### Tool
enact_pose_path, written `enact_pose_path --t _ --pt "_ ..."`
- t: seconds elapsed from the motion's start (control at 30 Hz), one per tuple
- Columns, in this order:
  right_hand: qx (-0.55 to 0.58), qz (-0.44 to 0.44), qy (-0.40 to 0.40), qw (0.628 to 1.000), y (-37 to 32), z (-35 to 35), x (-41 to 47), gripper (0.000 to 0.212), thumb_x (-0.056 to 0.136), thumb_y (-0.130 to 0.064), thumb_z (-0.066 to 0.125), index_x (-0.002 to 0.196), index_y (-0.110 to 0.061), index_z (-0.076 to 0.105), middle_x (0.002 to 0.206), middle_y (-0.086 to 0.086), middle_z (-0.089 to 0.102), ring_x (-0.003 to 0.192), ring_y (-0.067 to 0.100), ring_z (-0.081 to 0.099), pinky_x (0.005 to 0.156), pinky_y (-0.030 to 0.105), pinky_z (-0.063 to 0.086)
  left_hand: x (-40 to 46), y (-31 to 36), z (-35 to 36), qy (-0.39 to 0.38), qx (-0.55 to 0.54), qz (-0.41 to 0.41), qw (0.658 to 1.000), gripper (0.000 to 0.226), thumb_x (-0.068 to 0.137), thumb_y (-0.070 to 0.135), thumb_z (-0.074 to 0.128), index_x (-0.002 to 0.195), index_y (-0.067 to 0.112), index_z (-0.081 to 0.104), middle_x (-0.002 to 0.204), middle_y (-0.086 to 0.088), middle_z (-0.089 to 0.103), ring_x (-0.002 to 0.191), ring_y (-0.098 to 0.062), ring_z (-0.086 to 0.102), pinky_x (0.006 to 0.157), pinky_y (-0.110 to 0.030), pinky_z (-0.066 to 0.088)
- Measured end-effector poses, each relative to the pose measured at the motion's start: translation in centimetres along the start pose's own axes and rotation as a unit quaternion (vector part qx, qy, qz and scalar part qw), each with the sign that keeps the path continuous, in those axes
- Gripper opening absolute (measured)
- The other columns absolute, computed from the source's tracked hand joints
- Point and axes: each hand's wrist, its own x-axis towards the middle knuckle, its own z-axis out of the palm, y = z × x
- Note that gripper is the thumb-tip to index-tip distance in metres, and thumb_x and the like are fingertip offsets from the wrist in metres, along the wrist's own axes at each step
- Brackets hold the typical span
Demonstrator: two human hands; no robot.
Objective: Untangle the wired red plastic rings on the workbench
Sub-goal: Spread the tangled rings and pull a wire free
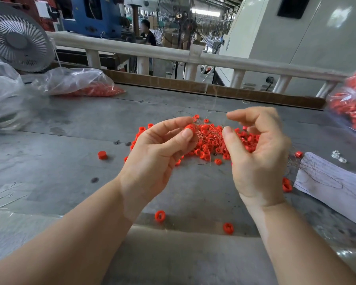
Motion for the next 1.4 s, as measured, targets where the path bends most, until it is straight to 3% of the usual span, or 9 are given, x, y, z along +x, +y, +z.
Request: enact_pose_path --t 0.13,0.2,0.33,0.53,0.67,0.93,1.23,1.4 --pt "0.075 0.059 -0.079 0.992 -0.5 0.6 -0.3 0.006 0.079 -0.016 0.068 0.079 -0.019 0.063 0.071 -0.011 0.063 0.064 0.004 0.058 0.063 0.020 0.044 -0.1 0.0 0.2 -0.031 -0.022 -0.005 0.999 0.020 0.068 0.002 0.061 0.074 0.013 0.076 0.076 -0.004 0.073 0.073 -0.011 0.070 0.067 -0.018 0.054" --pt "0.097 0.092 -0.126 0.983 -0.7 1.0 -0.5 0.008 0.076 -0.025 0.071 0.082 -0.022 0.065 0.073 -0.010 0.067 0.065 0.006 0.061 0.063 0.027 0.050 -0.2 0.1 0.2 -0.043 -0.024 0.002 0.999 0.020 0.070 0.000 0.060 0.074 0.012 0.076 0.079 -0.006 0.073 0.076 -0.013 0.071 0.067 -0.019 0.054" --pt "0.134 0.116 -0.135 0.975 -0.7 1.2 -0.4 0.012 0.073 -0.025 0.073 0.084 -0.025 0.068 0.075 -0.008 0.070 0.067 0.011 0.064 0.064 0.043 0.055 -0.3 0.0 0.4 -0.031 -0.003 0.016 0.999 0.019 0.066 0.001 0.061 0.071 0.013 0.076 0.076 -0.004 0.073 0.074 -0.012 0.071 0.063 -0.018 0.054" --pt "0.170 0.107 -0.113 0.973 -0.1 1.0 -0.1 0.013 0.073 -0.015 0.074 0.080 -0.025 0.070 0.073 -0.012 0.071 0.073 0.004 0.067 0.070 0.020 0.051 -0.2 0.1 0.2 -0.041 0.043 0.024 0.998 0.020 0.064 0.009 0.067 0.079 0.014 0.077 0.084 -0.005 0.074 0.082 -0.014 0.071 0.070 -0.020 0.055" --pt "0.168 0.092 -0.115 0.975 0.0 0.8 0.0 0.012 0.075 -0.011 0.073 0.083 -0.021 0.070 0.078 -0.008 0.071 0.076 0.007 0.068 0.073 0.020 0.051 -0.3 0.1 0.3 -0.036 0.064 0.030 0.997 0.021 0.063 0.012 0.067 0.081 0.015 0.077 0.085 -0.004 0.075 0.083 -0.013 0.071 0.069 -0.019 0.055" --pt "0.172 0.098 -0.106 0.974 -0.3 1.0 -0.3 0.015 0.070 -0.013 0.072 0.074 -0.026 0.065 0.068 -0.015 0.066 0.067 -0.003 0.062 0.068 0.014 0.047 -0.5 -0.1 0.2 -0.033 0.135 0.088 0.986 0.016 0.068 0.016 0.066 0.079 0.021 0.077 0.084 -0.002 0.074 0.086 -0.017 0.070 0.079 -0.028 0.056" --pt "0.168 0.095 -0.088 0.977 -0.6 1.1 -0.6 0.016 0.072 -0.013 0.071 0.072 -0.026 0.062 0.064 -0.017 0.064 0.063 -0.004 0.060 0.064 0.011 0.045 -0.9 -0.2 0.7 -0.013 0.184 0.147 0.972 0.013 0.072 0.015 0.066 0.082 0.018 0.072 0.079 0.002 0.074 0.079 -0.010 0.069 0.073 -0.019 0.053" --pt "0.153 0.083 -0.097 0.980 -0.8 1.3 -0.6 0.011 0.077 -0.015 0.069 0.082 -0.025 0.064 0.076 -0.009 0.067 0.071 0.002 0.063 0.068 0.018 0.049 -0.7 -0.4 0.7 -0.004 0.095 0.093 0.991 0.015 0.068 0.015 0.066 0.080 0.015 0.075 0.084 -0.006 0.074 0.087 -0.020 0.069 0.080 -0.028 0.056"
